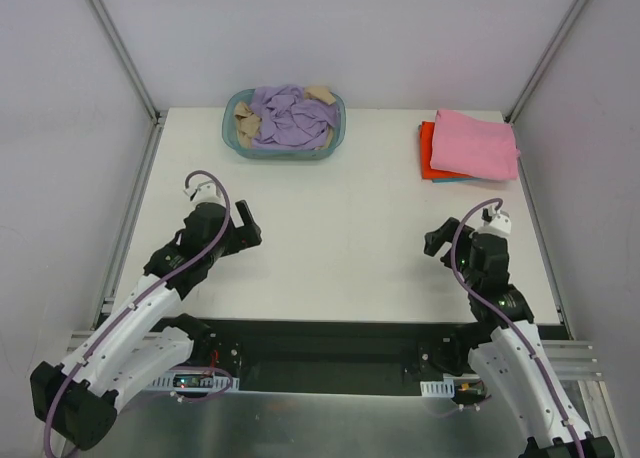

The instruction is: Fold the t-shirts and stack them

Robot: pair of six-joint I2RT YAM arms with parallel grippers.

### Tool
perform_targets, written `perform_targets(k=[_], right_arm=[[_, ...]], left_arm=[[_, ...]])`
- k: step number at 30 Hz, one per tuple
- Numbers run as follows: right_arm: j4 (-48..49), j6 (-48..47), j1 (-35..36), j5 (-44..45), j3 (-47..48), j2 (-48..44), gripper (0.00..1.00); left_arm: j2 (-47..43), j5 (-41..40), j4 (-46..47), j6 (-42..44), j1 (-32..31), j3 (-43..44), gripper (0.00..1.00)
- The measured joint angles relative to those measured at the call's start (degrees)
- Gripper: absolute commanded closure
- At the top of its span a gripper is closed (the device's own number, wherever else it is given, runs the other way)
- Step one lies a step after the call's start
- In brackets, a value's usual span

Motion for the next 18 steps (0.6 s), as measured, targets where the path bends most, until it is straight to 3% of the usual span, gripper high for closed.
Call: perform_targets(k=[11,18], right_arm=[[0.1,0.0,0.0,-1.4,0.0,-1.8,0.03],[0.5,0.0,0.1,-3.2,0.0,-1.2,0.03]], left_arm=[[7.8,-1.4,-0.7,0.0,0.0,4.0,0.01],[20.2,-0.2,2.6,1.0,3.9,14.8,0.01]])
